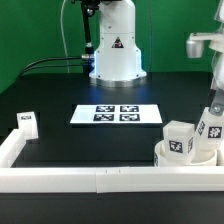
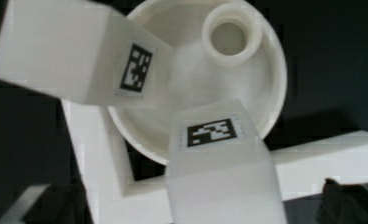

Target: Assemble stool

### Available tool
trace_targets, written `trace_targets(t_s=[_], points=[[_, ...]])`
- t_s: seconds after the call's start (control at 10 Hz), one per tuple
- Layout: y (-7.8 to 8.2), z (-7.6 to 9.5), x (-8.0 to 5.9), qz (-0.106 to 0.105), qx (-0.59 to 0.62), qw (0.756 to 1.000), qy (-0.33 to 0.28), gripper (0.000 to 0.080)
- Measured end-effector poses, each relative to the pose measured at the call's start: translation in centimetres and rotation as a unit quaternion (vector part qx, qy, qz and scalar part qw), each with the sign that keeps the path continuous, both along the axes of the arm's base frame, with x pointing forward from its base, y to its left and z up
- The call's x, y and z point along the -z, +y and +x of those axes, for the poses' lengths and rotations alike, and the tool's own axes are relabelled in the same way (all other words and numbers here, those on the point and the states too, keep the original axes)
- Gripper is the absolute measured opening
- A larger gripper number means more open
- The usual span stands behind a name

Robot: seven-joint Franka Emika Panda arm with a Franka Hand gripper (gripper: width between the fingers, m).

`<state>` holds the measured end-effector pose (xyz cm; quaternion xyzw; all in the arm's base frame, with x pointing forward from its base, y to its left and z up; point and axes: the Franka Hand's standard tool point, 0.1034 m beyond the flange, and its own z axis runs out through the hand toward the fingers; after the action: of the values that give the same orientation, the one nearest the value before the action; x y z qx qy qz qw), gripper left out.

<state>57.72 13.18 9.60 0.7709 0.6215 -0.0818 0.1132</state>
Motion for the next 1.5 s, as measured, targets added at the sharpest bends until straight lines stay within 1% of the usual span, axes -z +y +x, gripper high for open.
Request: trace_targets(t_s=[0.1,0.3,0.4,0.5,0.6,0.7,0.8,1.1,1.2,1.3,1.4,1.5], points=[[0.6,-0.3,0.7,-0.001,-0.005,1.000,0.002,0.0649],[0.7,-0.4,1.7,0.000,0.006,1.000,-0.004,0.0649],[0.6,-0.5,1.9,0.001,0.007,1.000,-0.005,0.0649],[0.5,-0.4,1.9,0.001,0.017,1.000,-0.008,0.0624],[0.5,-0.4,1.9,0.001,0.030,0.999,-0.011,0.0624],[0.4,-0.4,1.9,0.001,0.041,0.999,-0.014,0.0446],[0.4,-0.4,1.9,0.002,0.076,0.997,-0.024,0.0333],[0.3,-0.3,1.8,0.003,0.161,0.986,-0.048,0.0333],[-0.3,-0.2,1.5,-0.004,0.237,0.970,-0.048,0.0333],[-0.7,0.2,1.3,-0.012,0.317,0.947,-0.046,0.0333],[-1.2,0.6,1.0,-0.022,0.390,0.920,-0.031,0.0333],[-1.8,1.3,0.9,-0.020,0.423,0.905,-0.034,0.0333]])
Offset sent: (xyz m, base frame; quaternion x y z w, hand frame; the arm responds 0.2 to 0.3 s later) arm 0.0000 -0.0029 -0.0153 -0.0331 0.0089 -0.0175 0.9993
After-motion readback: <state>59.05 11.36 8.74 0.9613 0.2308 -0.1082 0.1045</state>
